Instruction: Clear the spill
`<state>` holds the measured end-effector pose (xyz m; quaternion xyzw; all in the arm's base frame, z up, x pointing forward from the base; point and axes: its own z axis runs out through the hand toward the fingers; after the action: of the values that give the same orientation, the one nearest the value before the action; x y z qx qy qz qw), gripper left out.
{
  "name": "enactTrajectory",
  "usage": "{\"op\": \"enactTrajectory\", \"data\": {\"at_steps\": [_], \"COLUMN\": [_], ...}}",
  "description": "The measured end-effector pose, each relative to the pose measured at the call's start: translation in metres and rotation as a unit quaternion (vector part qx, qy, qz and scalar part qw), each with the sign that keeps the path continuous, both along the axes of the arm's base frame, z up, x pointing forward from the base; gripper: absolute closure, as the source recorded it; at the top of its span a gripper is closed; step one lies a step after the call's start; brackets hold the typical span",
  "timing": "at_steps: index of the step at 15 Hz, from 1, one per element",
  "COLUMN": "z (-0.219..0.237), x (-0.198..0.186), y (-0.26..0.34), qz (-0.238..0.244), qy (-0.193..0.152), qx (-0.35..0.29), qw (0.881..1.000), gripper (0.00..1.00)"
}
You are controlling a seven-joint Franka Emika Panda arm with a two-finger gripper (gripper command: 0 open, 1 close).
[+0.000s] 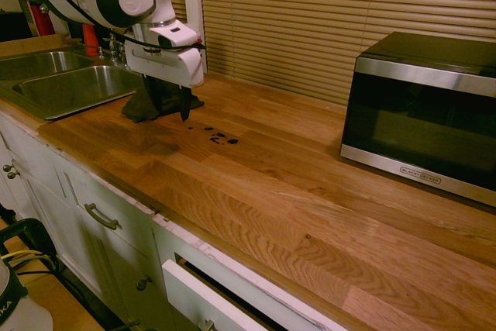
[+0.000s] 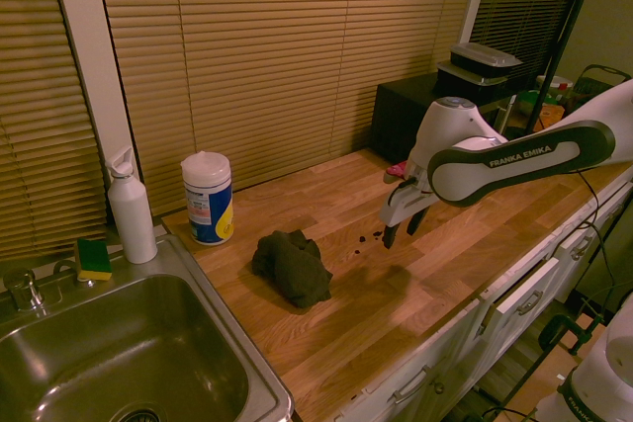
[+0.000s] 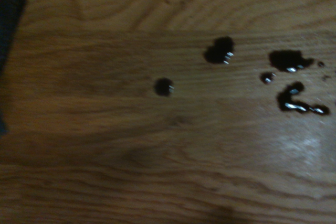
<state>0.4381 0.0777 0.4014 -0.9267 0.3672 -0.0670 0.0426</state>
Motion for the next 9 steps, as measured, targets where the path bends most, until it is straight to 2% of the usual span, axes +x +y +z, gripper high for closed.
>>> {"op": "enactTrajectory", "data": {"at_steps": [4,9], "z": [0.024,0.018], "x": [0.011,0.050], "y": [0.052,0.119], "qz": [0.017,0.020], "qy": [-0.032,-0.061], "qx": [0.011,0.016], "qw": [0.999,0.998], "gripper": [0.00,0.00]}}
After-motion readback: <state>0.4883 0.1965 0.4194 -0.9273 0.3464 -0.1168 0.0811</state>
